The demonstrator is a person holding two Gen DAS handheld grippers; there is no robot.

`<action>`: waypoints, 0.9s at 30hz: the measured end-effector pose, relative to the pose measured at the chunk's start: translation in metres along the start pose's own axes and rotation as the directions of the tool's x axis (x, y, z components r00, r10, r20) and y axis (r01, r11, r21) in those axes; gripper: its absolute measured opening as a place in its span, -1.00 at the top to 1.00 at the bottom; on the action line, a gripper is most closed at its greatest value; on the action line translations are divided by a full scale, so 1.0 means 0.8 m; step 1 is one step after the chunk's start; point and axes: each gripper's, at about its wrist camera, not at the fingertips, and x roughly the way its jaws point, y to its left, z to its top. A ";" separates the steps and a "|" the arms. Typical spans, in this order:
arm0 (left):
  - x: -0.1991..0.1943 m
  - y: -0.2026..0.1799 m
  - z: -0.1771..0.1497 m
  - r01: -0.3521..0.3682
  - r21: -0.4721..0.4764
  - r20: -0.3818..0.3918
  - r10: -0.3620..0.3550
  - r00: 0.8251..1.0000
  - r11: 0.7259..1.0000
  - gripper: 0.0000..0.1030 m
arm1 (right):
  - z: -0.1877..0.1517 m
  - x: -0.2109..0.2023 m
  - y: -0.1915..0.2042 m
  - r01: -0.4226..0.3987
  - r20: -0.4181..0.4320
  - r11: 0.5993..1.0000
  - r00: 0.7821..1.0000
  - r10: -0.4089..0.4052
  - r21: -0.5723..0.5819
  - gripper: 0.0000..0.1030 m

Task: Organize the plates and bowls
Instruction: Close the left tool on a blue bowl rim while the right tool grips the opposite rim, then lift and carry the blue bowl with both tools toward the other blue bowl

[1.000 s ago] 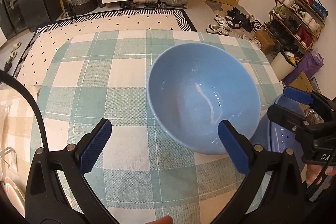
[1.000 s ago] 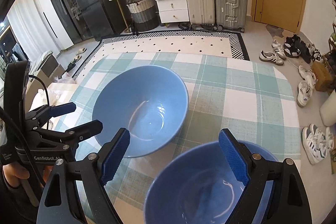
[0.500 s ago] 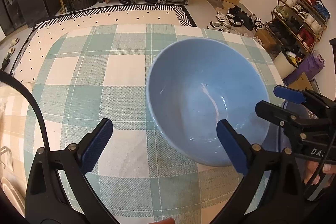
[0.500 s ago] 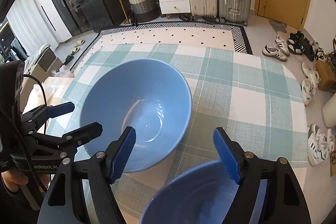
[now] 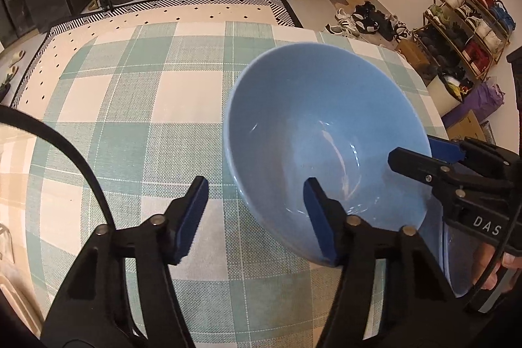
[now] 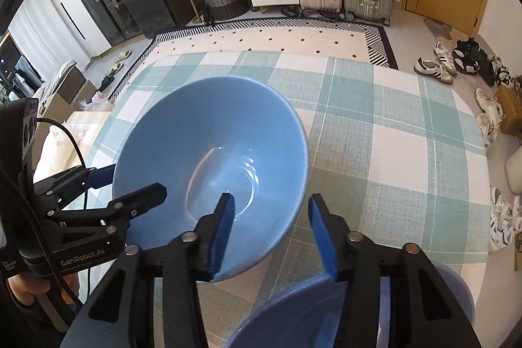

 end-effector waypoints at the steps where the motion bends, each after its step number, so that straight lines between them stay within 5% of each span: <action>1: 0.001 -0.001 0.000 0.002 0.002 -0.003 -0.002 1.000 1.000 0.01 | 0.001 0.002 0.000 -0.002 -0.004 1.000 1.000 0.002 0.004 0.17; 8: 0.006 -0.004 0.001 0.009 0.018 0.001 -0.009 1.000 1.000 0.52 | 0.003 0.008 0.005 0.024 -0.018 1.000 1.000 -0.024 -0.012 0.46; 11: 0.006 -0.002 0.002 0.010 0.012 0.006 -0.010 1.000 1.000 0.54 | 0.002 0.008 0.006 0.051 -0.019 0.998 0.999 -0.051 -0.023 0.64; 27: -0.021 0.005 -0.001 0.002 0.003 0.053 -0.002 0.999 1.000 0.59 | 0.003 -0.017 0.015 0.043 0.030 0.999 0.999 -0.042 -0.025 0.68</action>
